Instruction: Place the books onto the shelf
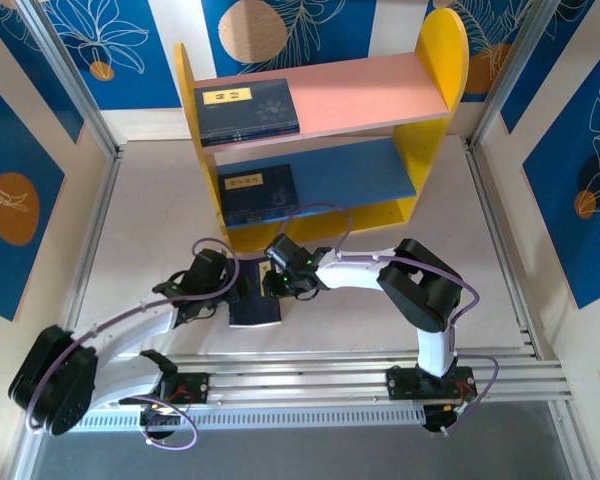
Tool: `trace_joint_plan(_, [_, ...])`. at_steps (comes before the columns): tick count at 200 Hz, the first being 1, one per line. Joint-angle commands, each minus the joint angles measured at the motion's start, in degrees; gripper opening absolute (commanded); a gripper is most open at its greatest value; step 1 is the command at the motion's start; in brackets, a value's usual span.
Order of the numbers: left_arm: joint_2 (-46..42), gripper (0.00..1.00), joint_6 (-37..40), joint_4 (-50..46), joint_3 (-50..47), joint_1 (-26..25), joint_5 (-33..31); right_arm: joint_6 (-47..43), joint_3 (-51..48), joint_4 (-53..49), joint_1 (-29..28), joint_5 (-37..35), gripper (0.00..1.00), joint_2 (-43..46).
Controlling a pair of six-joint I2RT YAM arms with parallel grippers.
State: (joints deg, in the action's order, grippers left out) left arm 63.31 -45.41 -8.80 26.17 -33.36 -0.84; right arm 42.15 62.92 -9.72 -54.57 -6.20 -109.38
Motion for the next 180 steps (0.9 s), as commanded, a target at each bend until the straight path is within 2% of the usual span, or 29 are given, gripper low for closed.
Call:
trace_joint_plan(1, [-3.58, 0.49, -2.01, 11.29, 1.70, -3.40, 12.58, 1.00, -2.10, 3.16, -5.08, 15.23, 0.30, -9.00])
trace_joint_plan(70, [-1.08, 0.48, -1.54, 10.36, 0.62, -3.49, 10.42, 1.09, -2.16, 3.02, -5.12, 15.05, 0.31, -8.71])
trace_joint_plan(104, [-2.41, 0.47, 2.71, -0.43, 3.12, -3.47, 2.69, 1.09, -3.14, 2.05, -4.78, 13.77, 0.34, -7.92])
trace_joint_plan(120, [-2.96, 0.46, 3.61, -2.29, 3.38, -3.51, 1.47, 1.00, -3.99, 2.29, -4.15, 13.45, 0.35, -7.37])
trace_joint_plan(137, [-3.37, 0.43, 3.88, -3.05, 3.38, -3.48, 0.85, 0.83, -4.53, 1.99, -3.70, 13.15, 0.38, -6.68])
trace_joint_plan(156, [-3.37, 0.38, 4.01, -3.21, 3.36, -3.49, 0.40, 0.73, -4.82, 1.88, -3.21, 12.74, 0.45, -6.04])
trace_joint_plan(180, [-3.27, 0.33, 4.17, -3.17, 3.31, -3.47, 0.18, 0.30, -4.86, 1.21, -2.76, 12.05, 0.47, -5.48])
